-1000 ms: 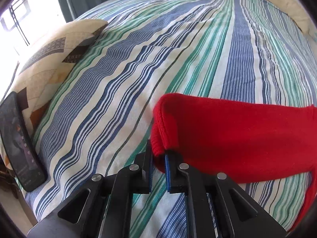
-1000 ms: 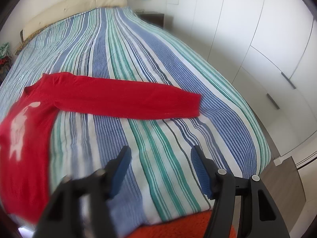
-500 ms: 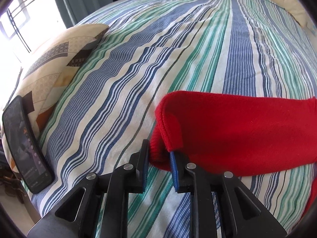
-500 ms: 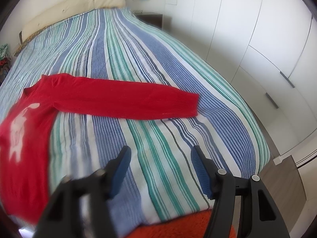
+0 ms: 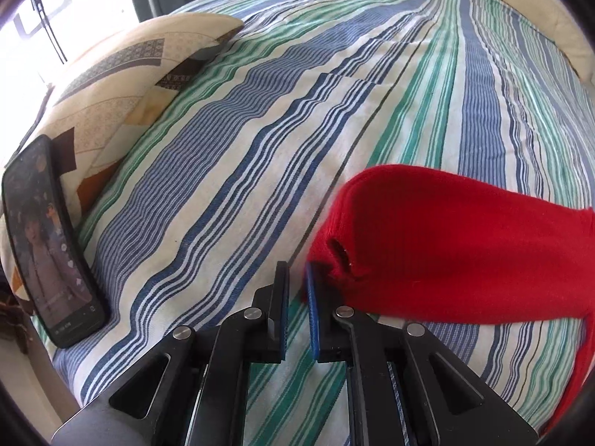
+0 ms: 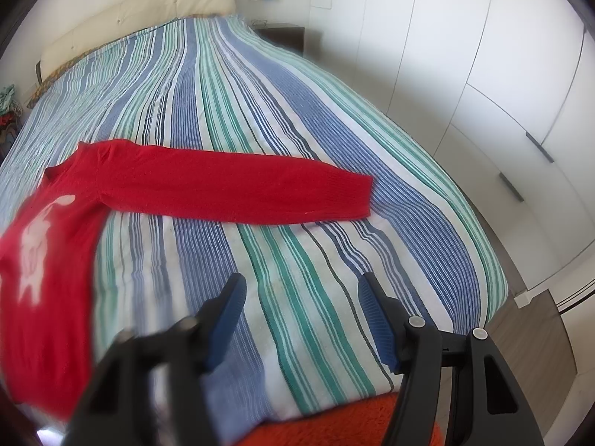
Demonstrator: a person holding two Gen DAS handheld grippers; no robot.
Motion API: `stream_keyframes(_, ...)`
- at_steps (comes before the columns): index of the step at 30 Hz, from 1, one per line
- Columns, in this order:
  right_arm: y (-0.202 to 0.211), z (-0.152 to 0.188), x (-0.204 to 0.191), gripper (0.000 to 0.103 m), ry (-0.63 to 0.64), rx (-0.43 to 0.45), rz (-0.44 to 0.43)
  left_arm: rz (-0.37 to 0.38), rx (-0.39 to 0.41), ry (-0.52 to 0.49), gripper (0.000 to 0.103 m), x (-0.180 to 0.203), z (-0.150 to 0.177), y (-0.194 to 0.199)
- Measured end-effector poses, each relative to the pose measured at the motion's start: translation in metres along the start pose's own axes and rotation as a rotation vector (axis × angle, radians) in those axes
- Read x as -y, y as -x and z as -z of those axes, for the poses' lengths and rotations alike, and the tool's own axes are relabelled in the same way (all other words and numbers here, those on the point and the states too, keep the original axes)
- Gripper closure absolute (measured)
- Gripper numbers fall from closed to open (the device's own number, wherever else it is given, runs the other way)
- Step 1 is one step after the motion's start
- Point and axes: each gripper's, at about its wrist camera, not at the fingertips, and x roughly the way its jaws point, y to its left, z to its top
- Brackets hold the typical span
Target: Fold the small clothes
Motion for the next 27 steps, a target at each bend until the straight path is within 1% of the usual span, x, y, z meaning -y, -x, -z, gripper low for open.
stream_keyframes(1,0.000,0.000,0.000,0.041,-0.003,-0.001,-0.002,-0.011,-0.016,0.011,0.096,-0.005,0.001,-0.002)
stream_keyframes(2,-0.001,0.000,0.001,0.041,-0.005,-0.001,-0.004,-0.005,-0.023,0.032,0.096,-0.011,0.002,-0.003)
stream_keyframes(5,0.000,0.000,0.001,0.041,-0.007,0.000,-0.007,-0.006,-0.029,0.098,0.095,-0.023,0.001,0.003)
stream_keyframes(6,0.000,0.000,0.001,0.041,-0.008,0.001,-0.007,-0.007,-0.020,0.115,0.095,-0.026,0.001,0.008)
stream_keyframes(8,0.001,0.000,0.001,0.041,-0.009,0.005,-0.004,0.012,0.051,0.130,0.090,-0.025,0.001,0.028)
stream_keyframes(10,0.001,0.000,0.001,0.041,-0.008,0.005,-0.003,0.026,0.133,0.118,0.081,-0.018,0.000,0.051)
stream_keyframes(11,0.001,0.000,0.001,0.041,-0.006,0.005,0.000,0.045,0.161,0.104,0.080,-0.013,-0.001,0.059)
stream_keyframes(12,0.001,0.000,0.000,0.041,-0.005,0.004,0.001,0.072,0.174,0.084,0.080,-0.005,-0.004,0.063)
stream_keyframes(13,0.001,-0.001,0.000,0.041,-0.003,0.002,0.002,0.100,0.171,0.058,0.080,0.004,-0.007,0.063)
stream_keyframes(14,0.000,-0.001,-0.001,0.041,-0.001,-0.001,0.004,0.111,0.161,0.027,0.080,0.014,-0.010,0.060)
stream_keyframes(16,-0.002,-0.002,-0.002,0.041,0.005,-0.006,0.005,0.092,0.123,-0.040,0.079,0.036,-0.018,0.044)
stream_keyframes(18,-0.003,-0.002,-0.004,0.041,0.012,-0.010,0.009,0.060,0.063,-0.084,0.079,0.050,-0.023,0.019)
stream_keyframes(19,-0.003,-0.002,-0.004,0.041,0.016,-0.011,0.011,0.028,0.033,-0.097,0.079,0.054,-0.023,0.005)
stream_keyframes(20,-0.003,-0.001,-0.004,0.041,0.018,-0.011,0.012,-0.022,0.004,-0.098,0.080,0.052,-0.021,-0.007)
stream_keyframes(21,-0.003,-0.001,-0.004,0.041,0.019,-0.011,0.014,-0.063,-0.008,-0.081,0.082,0.047,-0.018,-0.016)
stream_keyframes(23,-0.002,0.000,-0.001,0.041,0.012,-0.010,0.014,-0.085,0.009,-0.032,0.082,0.035,-0.013,-0.016)
stream_keyframes(27,-0.002,0.001,0.006,0.041,-0.015,-0.010,0.011,-0.150,0.007,-0.032,0.081,0.020,-0.006,-0.016)
